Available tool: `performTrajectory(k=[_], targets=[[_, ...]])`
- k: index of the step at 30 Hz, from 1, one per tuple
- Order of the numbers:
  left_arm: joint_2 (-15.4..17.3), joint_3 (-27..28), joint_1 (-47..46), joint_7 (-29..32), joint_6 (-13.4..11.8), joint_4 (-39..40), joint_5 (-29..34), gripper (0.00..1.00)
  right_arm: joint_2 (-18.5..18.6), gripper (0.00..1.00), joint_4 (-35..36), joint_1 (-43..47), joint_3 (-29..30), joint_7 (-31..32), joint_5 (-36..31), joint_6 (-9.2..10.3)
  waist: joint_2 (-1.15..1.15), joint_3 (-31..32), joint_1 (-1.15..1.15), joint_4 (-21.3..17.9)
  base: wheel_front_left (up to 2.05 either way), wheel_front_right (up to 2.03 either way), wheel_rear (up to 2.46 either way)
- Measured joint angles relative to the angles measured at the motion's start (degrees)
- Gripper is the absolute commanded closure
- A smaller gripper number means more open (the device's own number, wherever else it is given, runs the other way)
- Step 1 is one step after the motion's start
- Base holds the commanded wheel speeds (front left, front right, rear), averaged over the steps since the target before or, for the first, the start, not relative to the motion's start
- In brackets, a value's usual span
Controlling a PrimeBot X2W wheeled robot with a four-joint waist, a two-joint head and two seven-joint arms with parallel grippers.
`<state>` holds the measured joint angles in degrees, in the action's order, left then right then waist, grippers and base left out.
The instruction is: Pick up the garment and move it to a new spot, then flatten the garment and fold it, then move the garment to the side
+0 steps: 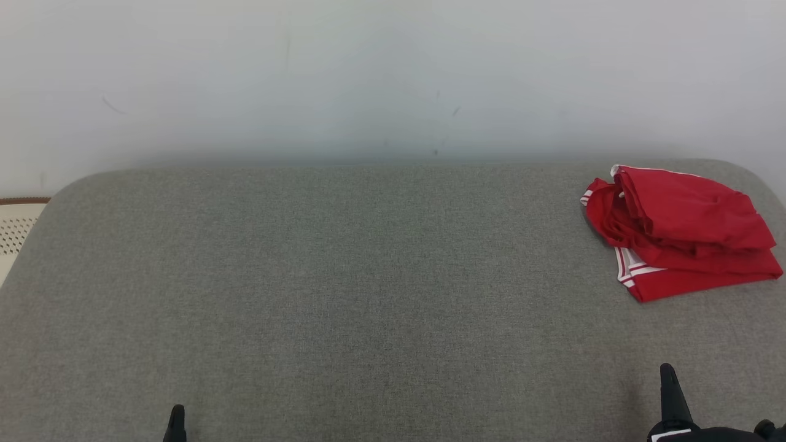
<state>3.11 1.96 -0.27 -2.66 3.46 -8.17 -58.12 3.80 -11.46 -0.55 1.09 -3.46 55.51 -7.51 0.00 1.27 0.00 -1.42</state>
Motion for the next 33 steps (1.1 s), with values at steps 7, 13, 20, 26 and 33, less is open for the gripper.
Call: performTrajectory(k=[7,13,20,26,33], targets=[[-0.01,0.44,-0.65,1.13,0.51,-0.82,-4.36,1.00,-0.02,1.00,0.05,-0.14,0.81,1.25,4.87,0.00,0.00,-0.17,0.00,0.14,0.00,0.00,0.00],[-0.01,0.78,-1.18,2.11,0.98,-1.25,-7.93,1.00,-0.05,1.00,0.10,-0.38,1.45,2.19,8.75,0.00,0.00,-0.31,0.00,0.26,0.00,0.00,0.00],[-0.03,1.04,-2.03,3.14,1.48,-2.01,-11.78,1.00,-0.10,1.00,0.13,-0.99,2.14,3.32,12.93,0.00,0.00,-0.48,0.00,0.40,0.00,0.00,0.00],[-0.04,1.27,-2.32,4.06,1.58,-2.52,-15.05,1.00,-0.15,1.00,0.18,-1.13,2.76,4.09,16.39,0.01,0.00,-0.62,0.00,0.52,0.00,0.00,0.00],[-0.07,1.53,-2.87,5.02,2.07,-3.03,-18.61,1.00,-0.23,1.00,0.18,-1.26,3.42,5.06,20.22,0.01,0.00,-0.79,0.00,0.66,0.00,0.00,0.00]])
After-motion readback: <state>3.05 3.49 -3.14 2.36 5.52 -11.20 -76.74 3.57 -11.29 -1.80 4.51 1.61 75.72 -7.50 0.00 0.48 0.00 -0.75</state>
